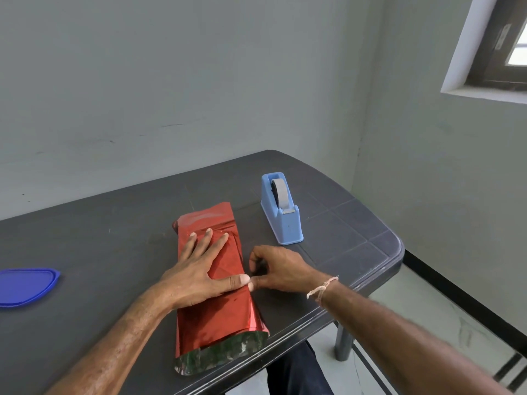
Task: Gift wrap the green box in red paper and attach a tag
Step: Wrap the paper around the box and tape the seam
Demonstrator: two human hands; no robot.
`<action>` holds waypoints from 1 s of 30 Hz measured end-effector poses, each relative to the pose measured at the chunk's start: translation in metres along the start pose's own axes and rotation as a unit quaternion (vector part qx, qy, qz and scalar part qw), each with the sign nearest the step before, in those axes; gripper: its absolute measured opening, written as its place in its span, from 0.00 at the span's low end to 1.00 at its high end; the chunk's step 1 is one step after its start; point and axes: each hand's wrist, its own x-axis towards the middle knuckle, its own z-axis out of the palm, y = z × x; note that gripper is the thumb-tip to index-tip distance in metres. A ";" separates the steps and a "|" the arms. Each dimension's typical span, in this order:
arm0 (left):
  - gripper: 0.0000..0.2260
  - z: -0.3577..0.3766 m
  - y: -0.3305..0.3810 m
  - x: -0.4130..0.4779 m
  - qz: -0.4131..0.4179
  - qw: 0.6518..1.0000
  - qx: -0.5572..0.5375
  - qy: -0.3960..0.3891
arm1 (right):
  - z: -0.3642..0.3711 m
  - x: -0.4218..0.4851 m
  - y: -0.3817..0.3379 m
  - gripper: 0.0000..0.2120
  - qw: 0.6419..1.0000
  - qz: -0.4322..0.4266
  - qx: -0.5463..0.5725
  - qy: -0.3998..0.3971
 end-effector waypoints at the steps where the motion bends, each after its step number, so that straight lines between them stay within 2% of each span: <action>1: 0.57 0.000 0.000 0.000 0.001 1.000 0.000 0.000 | 0.002 0.002 0.000 0.22 1.000 -0.006 -0.023 0.002; 3: 0.58 0.000 0.000 0.000 0.002 1.000 -0.004 0.001 | 0.001 0.004 0.003 0.24 0.999 -0.016 -0.036 -0.005; 6: 0.59 0.000 0.000 0.000 0.000 1.000 -0.005 0.004 | -0.011 0.002 0.003 0.21 0.996 0.006 0.089 0.000; 7: 0.58 0.000 0.000 -0.001 -0.001 1.000 -0.007 0.008 | -0.019 0.001 0.000 0.18 0.992 0.011 0.117 0.050; 8: 0.58 0.001 0.000 -0.001 -0.003 1.000 -0.008 0.010 | -0.027 0.002 -0.002 0.16 0.984 0.016 0.118 0.136; 10: 0.58 0.001 0.001 -0.002 -0.004 1.000 -0.008 0.009 | -0.050 0.005 -0.001 0.14 0.945 0.060 0.073 0.312; 11: 0.58 0.001 0.001 -0.001 -0.002 1.000 -0.009 0.010 | -0.063 0.010 0.002 0.15 0.930 0.104 0.045 0.349; 12: 0.58 0.001 0.001 -0.001 -0.001 1.000 -0.008 0.012 | -0.075 0.014 0.005 0.17 0.927 0.160 0.026 0.338; 13: 0.58 0.001 0.000 -0.001 0.000 1.000 -0.011 0.013 | -0.085 0.020 0.009 0.18 0.932 0.214 0.027 0.291; 15: 0.58 0.002 0.000 -0.001 0.002 1.000 -0.009 0.015 | -0.097 0.030 0.017 0.20 0.932 0.278 0.121 0.197; 16: 0.58 0.002 0.000 -0.001 0.003 1.000 -0.009 0.017 | -0.100 0.032 0.020 0.19 0.922 0.291 0.186 0.177; 19: 0.58 0.002 0.001 -0.001 0.002 1.000 -0.013 0.023 | -0.104 0.040 0.026 0.20 0.890 0.302 0.297 0.166; 24: 0.59 0.003 0.000 -0.003 0.006 1.000 -0.011 0.026 | -0.106 0.036 0.013 0.23 0.857 0.334 0.361 0.155; 30: 0.57 0.002 0.001 -0.004 0.000 1.000 -0.015 0.027 | -0.097 0.033 0.012 0.18 0.812 0.320 0.445 0.201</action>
